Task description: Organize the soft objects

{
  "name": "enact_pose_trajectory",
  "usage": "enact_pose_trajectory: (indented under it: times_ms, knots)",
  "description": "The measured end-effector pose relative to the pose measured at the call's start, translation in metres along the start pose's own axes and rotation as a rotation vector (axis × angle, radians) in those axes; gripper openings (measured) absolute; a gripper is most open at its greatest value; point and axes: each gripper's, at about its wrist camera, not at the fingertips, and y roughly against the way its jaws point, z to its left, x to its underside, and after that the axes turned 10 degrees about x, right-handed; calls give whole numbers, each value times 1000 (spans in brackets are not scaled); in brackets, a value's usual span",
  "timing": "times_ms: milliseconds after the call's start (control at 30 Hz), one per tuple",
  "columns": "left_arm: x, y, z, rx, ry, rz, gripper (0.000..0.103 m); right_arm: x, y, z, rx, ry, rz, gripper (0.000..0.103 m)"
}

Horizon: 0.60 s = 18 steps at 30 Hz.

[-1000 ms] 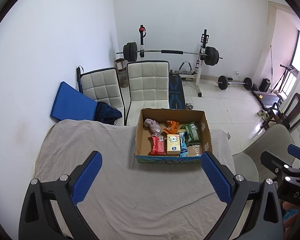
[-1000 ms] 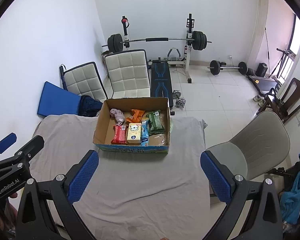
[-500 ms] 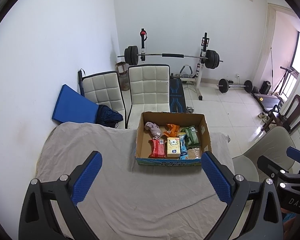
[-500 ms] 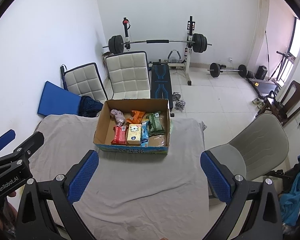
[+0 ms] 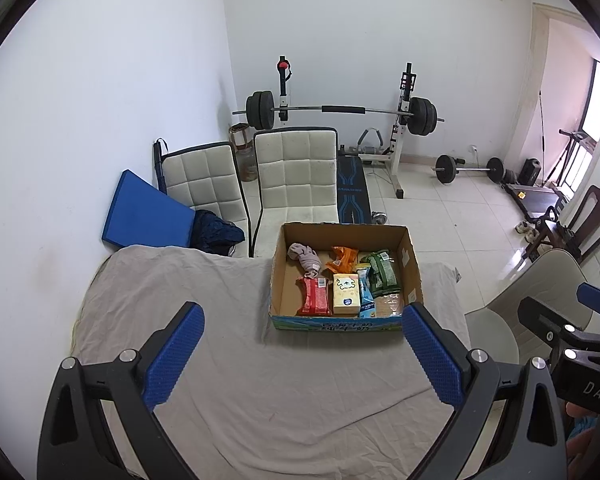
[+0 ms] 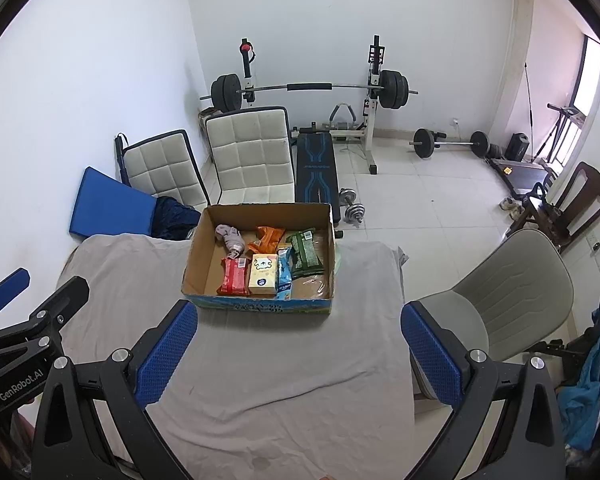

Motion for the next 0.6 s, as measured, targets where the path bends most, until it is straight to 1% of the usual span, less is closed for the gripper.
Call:
enact_pose_trajectory:
  times_ms: [600]
  knots:
    - [-1, 0, -1, 1, -4, 2, 102, -5, -3, -2, 6, -9, 1, 103]
